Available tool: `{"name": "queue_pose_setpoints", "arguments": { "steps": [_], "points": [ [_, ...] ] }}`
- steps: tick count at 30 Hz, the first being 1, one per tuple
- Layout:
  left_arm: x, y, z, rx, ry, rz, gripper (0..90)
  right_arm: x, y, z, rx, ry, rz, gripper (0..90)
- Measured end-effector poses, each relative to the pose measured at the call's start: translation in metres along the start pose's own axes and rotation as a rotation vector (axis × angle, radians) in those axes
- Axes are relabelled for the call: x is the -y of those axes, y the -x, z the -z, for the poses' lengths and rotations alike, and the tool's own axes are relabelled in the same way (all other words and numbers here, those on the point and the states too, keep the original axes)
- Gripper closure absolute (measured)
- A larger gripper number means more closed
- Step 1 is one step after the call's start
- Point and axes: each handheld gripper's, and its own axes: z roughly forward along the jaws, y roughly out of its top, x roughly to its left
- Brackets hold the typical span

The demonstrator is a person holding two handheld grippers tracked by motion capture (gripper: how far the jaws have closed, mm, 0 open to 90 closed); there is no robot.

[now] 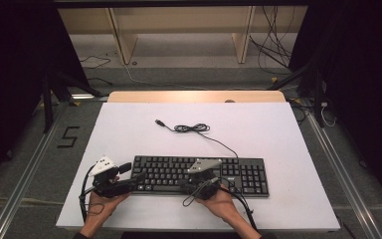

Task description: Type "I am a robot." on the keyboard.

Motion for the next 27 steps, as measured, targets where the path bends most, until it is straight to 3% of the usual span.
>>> {"name": "queue_pose_setpoints", "arguments": {
  "steps": [27],
  "points": [
    [-0.0001, 0.0006, -0.0003, 0.001, -0.001, -0.002, 28.2, 0.0052, -0.0007, -0.0102, 0.019, -0.039, 0.013, 90.0]
  ]
}}
